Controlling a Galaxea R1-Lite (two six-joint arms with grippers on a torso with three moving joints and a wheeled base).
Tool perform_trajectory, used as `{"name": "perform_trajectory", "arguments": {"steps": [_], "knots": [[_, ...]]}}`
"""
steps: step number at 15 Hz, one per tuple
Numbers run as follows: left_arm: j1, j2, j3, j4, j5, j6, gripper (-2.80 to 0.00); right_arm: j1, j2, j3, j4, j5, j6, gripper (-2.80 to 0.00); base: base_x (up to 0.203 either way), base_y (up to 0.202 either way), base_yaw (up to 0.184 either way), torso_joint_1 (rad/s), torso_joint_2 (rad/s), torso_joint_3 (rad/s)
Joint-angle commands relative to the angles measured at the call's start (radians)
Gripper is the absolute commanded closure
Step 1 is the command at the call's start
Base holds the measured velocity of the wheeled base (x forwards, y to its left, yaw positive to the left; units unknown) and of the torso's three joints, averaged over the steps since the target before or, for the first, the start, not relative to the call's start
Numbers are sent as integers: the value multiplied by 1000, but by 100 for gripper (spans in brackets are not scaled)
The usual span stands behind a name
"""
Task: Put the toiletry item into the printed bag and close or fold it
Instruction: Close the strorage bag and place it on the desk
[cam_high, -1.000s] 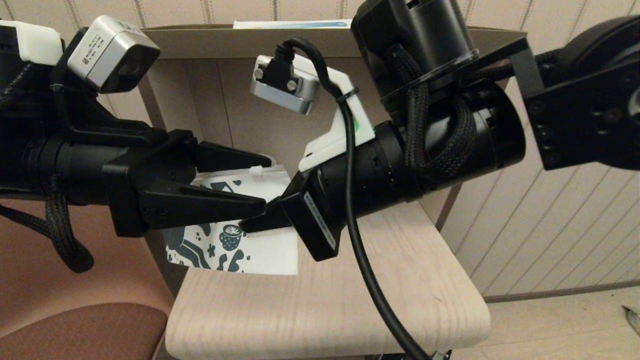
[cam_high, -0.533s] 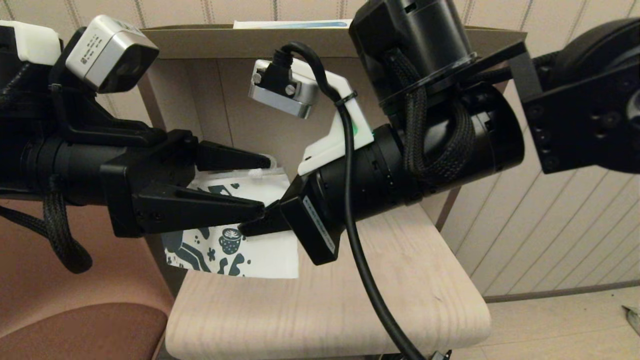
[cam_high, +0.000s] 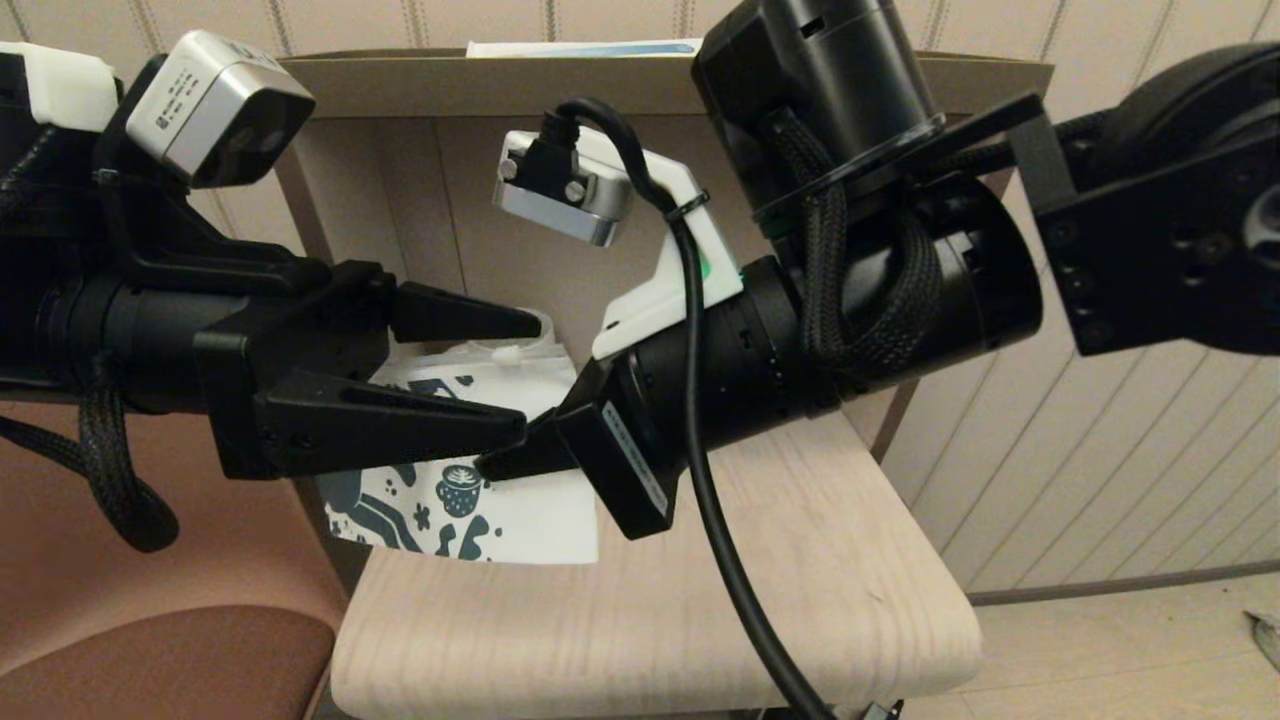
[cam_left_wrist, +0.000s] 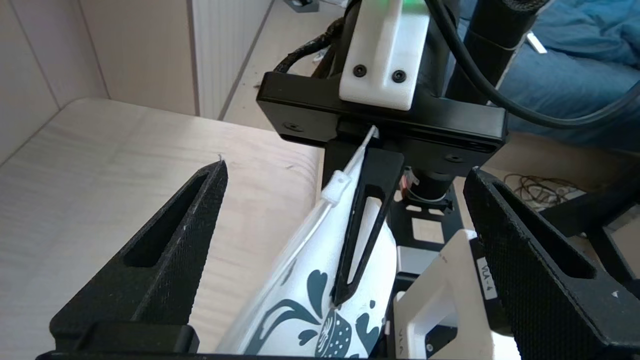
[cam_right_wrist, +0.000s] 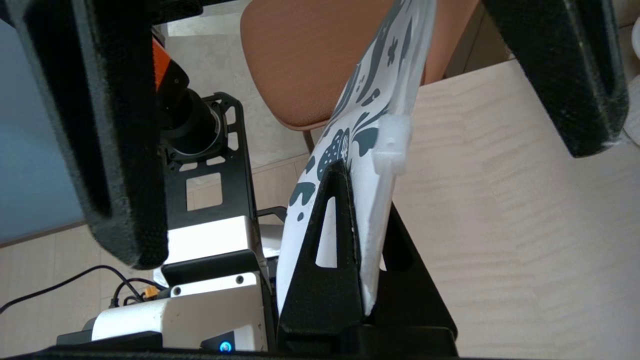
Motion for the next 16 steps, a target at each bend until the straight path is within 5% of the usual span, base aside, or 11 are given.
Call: {"name": "perform_trajectory", "arguments": {"steps": [1,12,13,16], "knots": [[1,-3,1,-1,-6,1,-280,0,6,-3,3,3,-1,0,0,0,0,0,0,0],[0,-3,3,2,-9,1,-280,2,10,-12,1,3,-1,0,0,0,0,0,0,0],[-1,-1,4,2,-9,1,0,2,10,-12,1,2,-1,0,0,0,0,0,0,0],[-1,-4,4,2,-12,-1,0,2,9,-15,1,2,-1,0,0,0,0,0,0,0]]}}
